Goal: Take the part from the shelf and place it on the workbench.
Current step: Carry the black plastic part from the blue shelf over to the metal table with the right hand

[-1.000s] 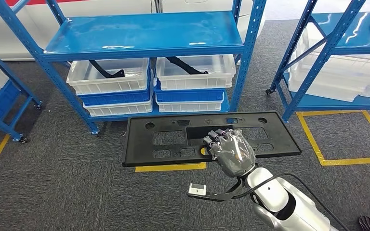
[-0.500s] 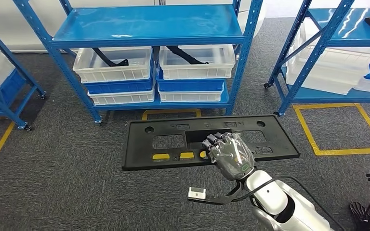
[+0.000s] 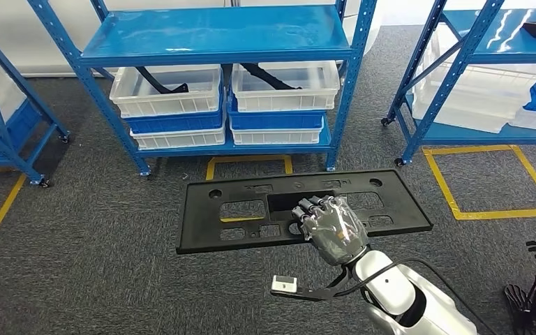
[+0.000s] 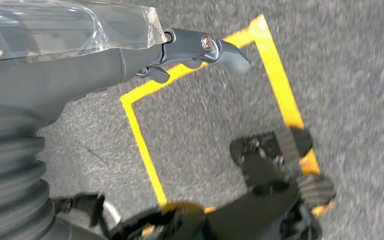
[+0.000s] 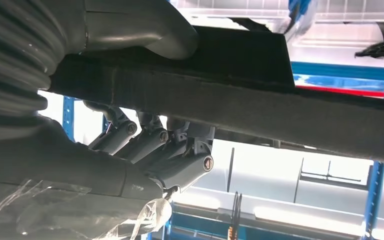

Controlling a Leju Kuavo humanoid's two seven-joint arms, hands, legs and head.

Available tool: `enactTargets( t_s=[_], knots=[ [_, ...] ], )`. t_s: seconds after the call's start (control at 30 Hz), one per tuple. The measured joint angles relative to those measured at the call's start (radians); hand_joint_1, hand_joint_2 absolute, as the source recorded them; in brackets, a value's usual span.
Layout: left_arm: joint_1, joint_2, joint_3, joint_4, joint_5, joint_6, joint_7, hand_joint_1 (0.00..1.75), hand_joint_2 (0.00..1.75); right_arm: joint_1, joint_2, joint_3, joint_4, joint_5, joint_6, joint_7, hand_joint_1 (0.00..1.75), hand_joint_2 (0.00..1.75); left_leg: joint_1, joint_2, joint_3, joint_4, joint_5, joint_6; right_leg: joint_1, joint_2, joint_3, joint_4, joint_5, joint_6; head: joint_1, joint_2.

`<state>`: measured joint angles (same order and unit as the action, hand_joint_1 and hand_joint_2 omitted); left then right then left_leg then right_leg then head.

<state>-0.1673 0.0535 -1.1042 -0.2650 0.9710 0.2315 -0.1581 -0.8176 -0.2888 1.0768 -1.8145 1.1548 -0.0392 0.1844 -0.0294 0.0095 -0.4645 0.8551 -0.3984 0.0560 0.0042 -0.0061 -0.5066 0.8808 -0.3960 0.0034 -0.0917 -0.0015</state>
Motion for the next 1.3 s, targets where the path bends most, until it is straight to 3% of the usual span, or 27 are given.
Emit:
enactTargets(
  t_s=[0.07,0.1,0.17,0.2,0.23,0.27,0.3,0.37,0.43,0.47,0.53,0.57,0.63,0.7,0.73,0.77,0.8,0.83,0.9,0.97,1.03,1.1,1.13,1.23,1.27,1.3],
  knots=[
    [0.0,0.001,0.0,0.0,-0.001,-0.001,-0.001,0.0,1.75,-0.002,0.0,0.0,0.0,0.001,0.001,0.001,1.69,1.75,0.002,-0.002,-0.015,0.031,-0.022,-0.012,-0.006,-0.004,-0.001,-0.006,0.006,-0.007,-0.001,0.0],
    [0.0,0.002,0.0,0.0,-0.001,-0.001,-0.001,0.0,1.75,-0.003,0.001,0.0,0.0,0.002,0.002,0.001,1.69,1.75,0.004,-0.003,-0.038,0.08,-0.052,-0.02,-0.009,-0.006,-0.002,-0.009,0.009,-0.011,-0.001,0.0],
    [0.0,0.002,0.0,0.0,-0.001,-0.002,-0.002,0.0,1.75,-0.003,0.002,0.0,0.0,0.003,0.003,0.001,1.69,1.75,0.015,-0.004,-0.112,0.238,-0.129,-0.034,-0.01,-0.012,-0.009,-0.009,0.013,-0.015,-0.001,0.0],
    [0.001,0.002,0.0,0.0,-0.001,-0.002,-0.002,0.0,1.75,-0.002,0.003,0.0,0.0,0.003,0.004,0.001,1.69,1.75,0.021,-0.004,-0.15,0.314,-0.158,-0.04,-0.01,-0.015,-0.012,-0.008,0.014,-0.015,-0.001,0.0],
    [0.004,0.002,0.0,0.0,-0.002,-0.002,-0.002,0.0,1.75,-0.001,0.003,0.0,0.0,0.004,0.005,0.001,1.69,1.75,0.026,-0.004,-0.171,0.357,-0.167,-0.044,-0.01,-0.019,-0.015,-0.008,0.016,-0.015,-0.001,0.0],
    [0.006,0.002,0.0,0.0,-0.002,-0.002,-0.002,0.0,1.75,-0.001,0.003,0.0,0.0,0.004,0.006,0.001,1.69,1.75,0.03,-0.003,-0.169,0.354,-0.155,-0.048,-0.011,-0.023,-0.017,-0.007,0.017,-0.014,-0.001,0.0],
    [0.007,0.002,0.0,0.0,-0.002,-0.002,-0.002,0.0,1.75,0.0,0.003,0.001,0.0,0.005,0.006,0.002,1.69,1.75,0.034,-0.001,-0.147,0.309,-0.127,-0.051,-0.012,-0.029,-0.018,-0.006,0.018,-0.013,-0.001,0.0],
    [0.006,0.002,0.0,0.0,-0.002,-0.001,-0.002,0.0,1.75,-0.001,0.003,0.001,0.0,0.007,0.007,0.002,1.69,1.75,0.036,0.022,-0.062,0.144,-0.056,-0.051,-0.013,-0.041,-0.018,-0.003,0.019,-0.007,-0.001,0.0],
    [0.0,0.002,0.0,0.0,-0.002,-0.001,-0.002,0.0,1.75,-0.002,0.003,0.001,0.0,0.007,0.007,0.003,1.69,1.75,0.032,0.047,-0.007,0.028,-0.015,-0.043,-0.009,-0.054,-0.019,0.0,0.019,0.003,-0.001,0.0],
    [-0.002,0.002,0.0,0.0,-0.003,-0.001,-0.002,0.0,1.75,-0.002,0.003,0.001,0.0,0.007,0.007,0.003,1.69,1.75,0.031,0.051,-0.001,0.008,-0.009,-0.037,-0.008,-0.062,-0.019,0.002,0.019,0.01,-0.001,0.0],
    [0.0,0.002,0.0,0.0,-0.003,-0.002,-0.002,0.0,1.75,-0.003,0.004,0.0,0.0,0.008,0.008,0.004,1.69,1.75,0.032,0.035,-0.008,0.003,0.001,-0.024,-0.009,-0.074,-0.021,0.004,0.019,0.022,0.0,0.0],
    [0.001,0.002,0.0,0.0,-0.004,-0.002,-0.002,0.0,1.75,-0.003,0.005,0.0,0.0,0.008,0.008,0.005,1.69,1.75,0.033,0.026,-0.01,0.003,0.007,-0.018,-0.011,-0.066,-0.027,0.016,0.008,0.029,0.0,0.0],
    [0.001,0.002,0.0,0.0,-0.006,-0.002,-0.002,0.0,1.75,-0.003,0.005,0.0,0.0,0.008,0.008,0.006,1.69,1.75,0.035,0.01,-0.016,0.001,0.018,-0.006,-0.015,-0.028,-0.065,0.105,-0.052,0.04,0.001,0.0],
    [0.0,0.002,0.0,0.0,-0.007,-0.001,-0.002,0.0,1.75,0.001,0.004,0.0,0.0,0.007,0.008,0.008,1.69,1.75,0.034,-0.007,-0.025,0.001,0.025,0.0,-0.015,-0.004,-0.132,0.262,-0.133,0.044,0.001,0.0],
    [0.001,0.002,0.0,0.0,-0.008,-0.001,-0.002,0.0,1.75,0.005,0.003,0.0,0.0,0.006,0.008,0.009,1.69,1.75,0.033,-0.017,-0.028,0.002,0.027,0.001,-0.015,-0.002,-0.157,0.322,-0.156,0.044,0.001,0.0],
    [0.002,0.002,0.0,0.0,-0.009,0.0,-0.002,0.0,1.75,0.008,0.002,0.0,0.0,0.006,0.008,0.01,1.69,1.75,0.033,-0.028,-0.031,0.002,0.029,0.0,-0.016,-0.001,-0.166,0.346,-0.159,0.044,0.001,0.0],
    [0.004,0.002,0.0,0.0,-0.01,-0.001,-0.002,0.0,1.75,0.011,0.002,0.0,0.0,0.006,0.008,0.01,1.69,1.75,0.033,-0.038,-0.033,0.003,0.031,-0.002,-0.016,0.0,-0.152,0.323,-0.141,0.042,0.001,0.0],
    [0.005,0.002,0.0,0.0,-0.011,-0.001,-0.002,0.0,1.75,0.012,0.002,0.0,0.0,0.005,0.008,0.01,1.69,1.75,0.034,-0.049,-0.033,0.003,0.033,-0.004,-0.017,0.005,-0.118,0.261,-0.108,0.04,0.001,0.0],
    [0.004,0.002,0.0,0.0,-0.013,-0.002,-0.002,0.0,1.75,0.011,0.002,0.0,0.0,0.004,0.008,0.011,1.69,1.75,0.033,-0.068,-0.035,0.005,0.035,-0.011,-0.02,0.039,-0.031,0.098,-0.043,0.035,0.001,0.0],
    [0.002,0.002,0.0,0.0,-0.015,-0.002,0.0,0.0,1.75,0.012,0.002,0.0,0.0,0.003,0.008,0.013,1.69,1.75,0.03,-0.084,-0.042,0.006,0.039,-0.021,-0.02,0.062,0.009,0.016,-0.019,0.029,0.001,0.0],
    [0.004,0.003,0.0,0.0,-0.016,-0.001,0.001,0.0,1.75,0.012,0.002,0.0,0.0,0.003,0.008,0.014,1.69,1.75,0.032,-0.099,-0.049,0.005,0.044,-0.032,-0.018,0.048,0.008,0.01,-0.016,0.019,0.001,0.0],
    [0.009,0.005,0.0,0.0,-0.016,0.0,0.002,0.0,1.75,0.011,0.002,0.0,0.0,0.003,0.008,0.015,1.69,1.75,0.034,-0.088,-0.063,0.031,0.027,-0.041,-0.018,0.029,0.007,0.007,-0.011,0.006,0.0,0.0],
    [0.011,0.006,0.0,0.0,-0.015,0.0,0.002,0.0,1.75,0.01,0.002,-0.001,0.0,0.003,0.009,0.016,1.69,1.75,0.035,-0.072,-0.085,0.075,0.0,-0.045,-0.02,0.019,0.006,0.005,-0.009,0.0,0.0,0.0],
    [0.012,0.006,0.0,0.0,-0.014,0.001,0.002,0.0,1.75,0.013,0.002,-0.001,0.0,0.003,0.01,0.016,1.69,1.75,0.036,-0.032,-0.194,0.307,-0.106,-0.055,-0.017,-0.009,0.001,0.005,-0.008,-0.007,-0.001,0.0],
    [0.013,0.006,0.0,0.0,-0.013,0.001,0.002,0.0,1.75,0.015,0.002,-0.001,0.0,0.002,0.011,0.016,1.69,1.75,0.036,-0.029,-0.217,0.355,-0.119,-0.056,-0.016,-0.019,0.0,0.005,-0.008,-0.007,-0.001,0.0],
    [0.015,0.006,0.0,0.0,-0.014,0.001,0.002,0.0,1.75,0.016,0.002,-0.001,0.0,0.002,0.011,0.016,1.69,1.75,0.036,-0.027,-0.218,0.36,-0.112,-0.056,-0.016,-0.029,0.0,0.005,-0.008,-0.006,-0.001,0.0]
  ],
)
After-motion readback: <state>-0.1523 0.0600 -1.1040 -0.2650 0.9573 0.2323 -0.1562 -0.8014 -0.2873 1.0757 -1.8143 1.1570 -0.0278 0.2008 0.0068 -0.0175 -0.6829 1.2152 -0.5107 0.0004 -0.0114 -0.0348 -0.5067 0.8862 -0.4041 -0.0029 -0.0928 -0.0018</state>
